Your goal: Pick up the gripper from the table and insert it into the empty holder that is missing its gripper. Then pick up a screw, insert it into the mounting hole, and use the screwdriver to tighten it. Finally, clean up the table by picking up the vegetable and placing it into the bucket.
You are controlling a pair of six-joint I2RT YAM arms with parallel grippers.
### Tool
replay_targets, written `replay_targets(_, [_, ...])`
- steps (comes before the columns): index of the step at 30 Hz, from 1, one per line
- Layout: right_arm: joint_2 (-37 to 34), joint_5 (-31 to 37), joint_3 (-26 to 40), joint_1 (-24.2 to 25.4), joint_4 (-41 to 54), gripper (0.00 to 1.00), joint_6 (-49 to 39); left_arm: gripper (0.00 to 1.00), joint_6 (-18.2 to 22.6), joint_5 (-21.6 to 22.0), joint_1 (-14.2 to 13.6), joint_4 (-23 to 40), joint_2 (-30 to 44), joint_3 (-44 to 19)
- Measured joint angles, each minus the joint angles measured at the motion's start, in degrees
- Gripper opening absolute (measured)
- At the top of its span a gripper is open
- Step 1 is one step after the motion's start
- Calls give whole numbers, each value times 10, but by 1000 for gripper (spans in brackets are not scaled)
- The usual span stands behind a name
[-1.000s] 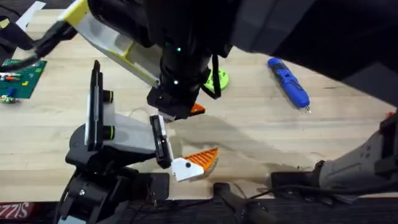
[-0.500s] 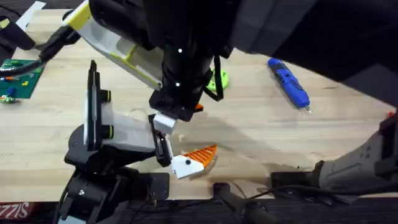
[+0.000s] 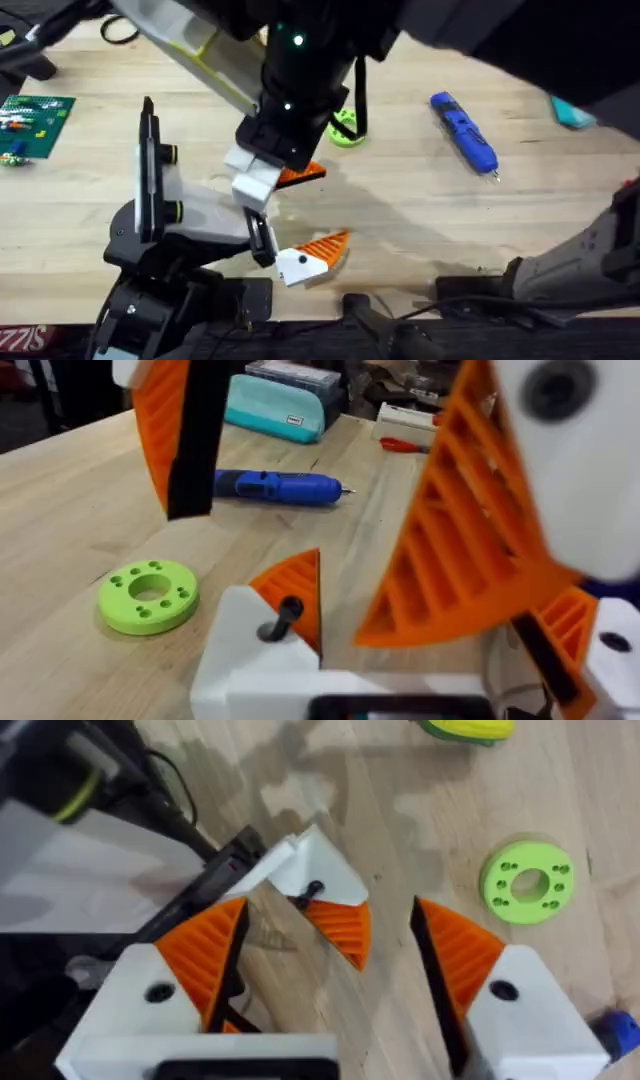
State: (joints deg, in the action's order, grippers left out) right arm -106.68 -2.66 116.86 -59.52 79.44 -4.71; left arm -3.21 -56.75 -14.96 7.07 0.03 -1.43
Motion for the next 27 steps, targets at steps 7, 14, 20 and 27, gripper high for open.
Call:
replay_targets(7, [0,0,0,18,2,996,0,989,0,0,0,0,0,0])
replay_targets(14, [0,0,0,18,-5,996,0,989,0,0,0,0,0,0])
replay_targets(20, [0,0,0,18,-7,995,0,989,0,0,0,0,0,0])
replay_targets(27, [0,0,0,18,-7,996,0,989,0,0,0,0,0,0])
